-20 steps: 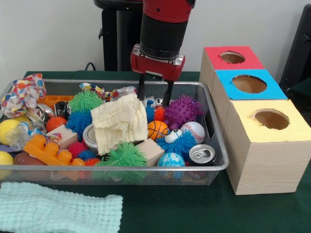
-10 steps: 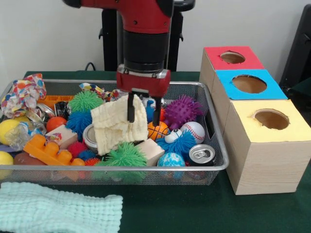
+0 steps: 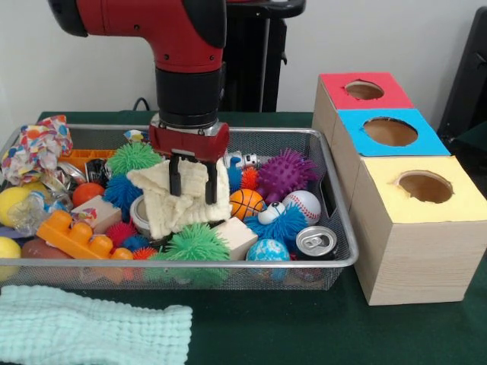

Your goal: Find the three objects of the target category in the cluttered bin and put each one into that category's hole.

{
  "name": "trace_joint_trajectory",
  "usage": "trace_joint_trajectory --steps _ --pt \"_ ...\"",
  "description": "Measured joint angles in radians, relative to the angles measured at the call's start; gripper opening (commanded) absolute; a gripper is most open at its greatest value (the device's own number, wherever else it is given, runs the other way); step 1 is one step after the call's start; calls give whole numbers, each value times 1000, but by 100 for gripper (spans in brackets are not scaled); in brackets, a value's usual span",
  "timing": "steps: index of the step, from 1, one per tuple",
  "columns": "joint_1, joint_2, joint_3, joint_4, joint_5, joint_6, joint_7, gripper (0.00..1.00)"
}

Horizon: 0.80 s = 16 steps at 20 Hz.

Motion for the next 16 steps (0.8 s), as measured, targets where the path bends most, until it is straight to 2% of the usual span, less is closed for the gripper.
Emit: trace_joint_trajectory --steps 9,16 --pt "19 -2 1 0 0 1 0 100" --pt "-1 9 12 0 -5 1 0 100"
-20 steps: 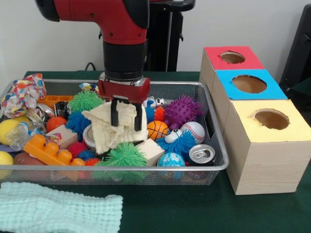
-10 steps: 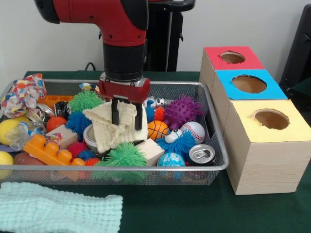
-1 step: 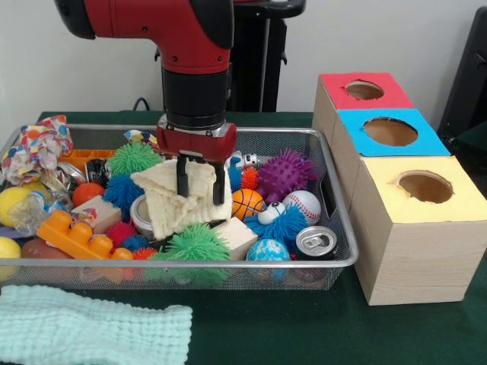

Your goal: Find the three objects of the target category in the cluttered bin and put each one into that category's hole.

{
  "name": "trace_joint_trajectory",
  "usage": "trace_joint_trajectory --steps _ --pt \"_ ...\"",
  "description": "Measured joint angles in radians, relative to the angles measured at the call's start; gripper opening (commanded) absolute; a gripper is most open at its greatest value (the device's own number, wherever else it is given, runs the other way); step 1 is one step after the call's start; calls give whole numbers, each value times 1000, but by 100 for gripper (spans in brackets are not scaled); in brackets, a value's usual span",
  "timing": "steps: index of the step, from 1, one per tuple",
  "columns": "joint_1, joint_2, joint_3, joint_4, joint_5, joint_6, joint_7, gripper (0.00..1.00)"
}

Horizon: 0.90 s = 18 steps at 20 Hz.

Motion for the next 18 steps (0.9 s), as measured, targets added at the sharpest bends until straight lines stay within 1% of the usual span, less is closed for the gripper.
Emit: trace_joint_trajectory --steps 5,8,11,18 --pt "-34 40 4 0 -35 -25 0 100" --pt "-34 52 1 0 -54 -55 0 100" --pt "-8 50 -17 3 -63 -80 0 100" --pt "73 22 -51 17 -63 -79 0 100"
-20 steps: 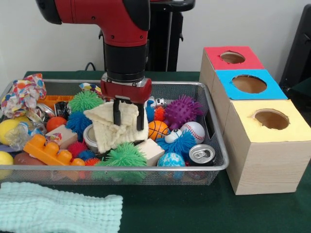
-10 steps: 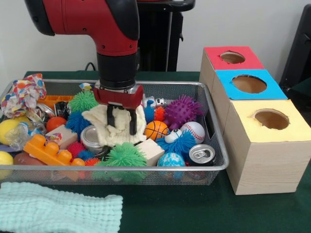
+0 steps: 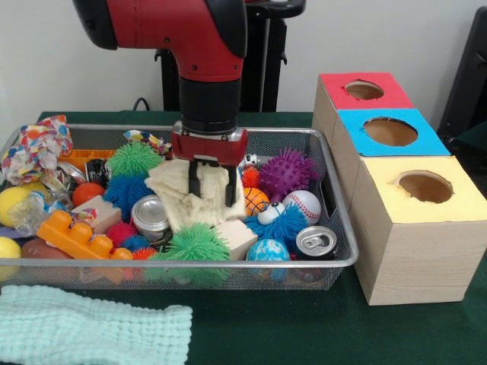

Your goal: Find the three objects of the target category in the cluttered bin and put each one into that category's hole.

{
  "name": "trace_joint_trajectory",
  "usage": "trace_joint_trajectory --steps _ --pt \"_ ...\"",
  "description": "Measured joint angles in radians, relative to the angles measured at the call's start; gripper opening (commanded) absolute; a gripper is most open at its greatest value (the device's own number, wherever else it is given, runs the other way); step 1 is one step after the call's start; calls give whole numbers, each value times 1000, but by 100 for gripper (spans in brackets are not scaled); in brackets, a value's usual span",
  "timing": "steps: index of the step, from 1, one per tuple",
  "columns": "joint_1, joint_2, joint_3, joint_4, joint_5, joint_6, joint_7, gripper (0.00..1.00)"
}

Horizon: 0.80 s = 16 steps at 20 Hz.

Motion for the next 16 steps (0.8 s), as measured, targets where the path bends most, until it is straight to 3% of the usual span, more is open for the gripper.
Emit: trace_joint_trajectory --steps 16 --pt "-15 -1 3 -4 -1 61 0 100"
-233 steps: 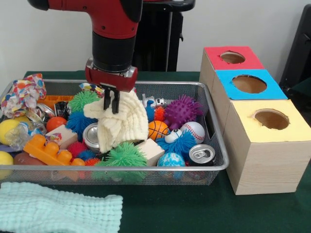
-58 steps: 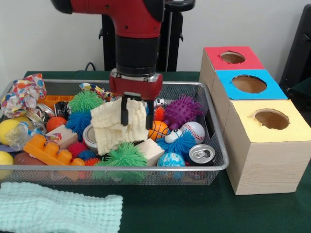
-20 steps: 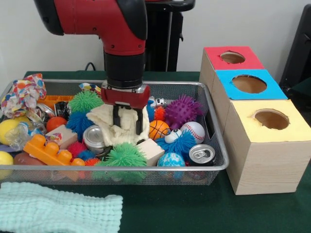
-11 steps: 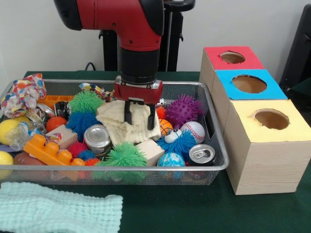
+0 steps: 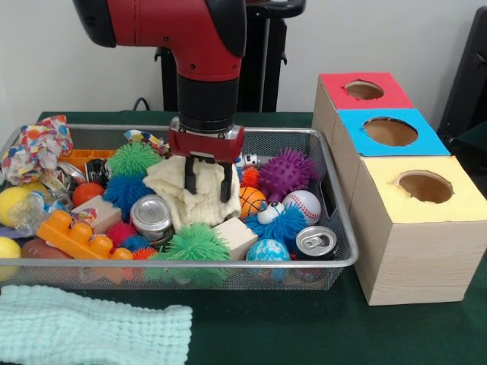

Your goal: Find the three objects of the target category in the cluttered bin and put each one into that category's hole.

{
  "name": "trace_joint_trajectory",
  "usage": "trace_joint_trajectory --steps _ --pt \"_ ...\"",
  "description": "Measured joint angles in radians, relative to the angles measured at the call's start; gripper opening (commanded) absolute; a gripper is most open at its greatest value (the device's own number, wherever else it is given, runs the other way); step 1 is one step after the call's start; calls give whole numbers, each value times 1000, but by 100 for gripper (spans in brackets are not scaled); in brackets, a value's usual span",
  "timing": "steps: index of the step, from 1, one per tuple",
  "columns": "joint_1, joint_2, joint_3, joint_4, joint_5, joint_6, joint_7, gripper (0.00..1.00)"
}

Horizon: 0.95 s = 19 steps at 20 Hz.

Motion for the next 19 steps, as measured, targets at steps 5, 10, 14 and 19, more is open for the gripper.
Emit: trace_joint_trajectory --steps 5,10,14,19 --pt "-41 18 29 -10 0 13 0 100" --pt "-53 20 43 -11 0 22 0 100" --pt "-52 20 46 -11 0 23 0 100" --pt "-39 16 46 -11 -18 23 0 100"
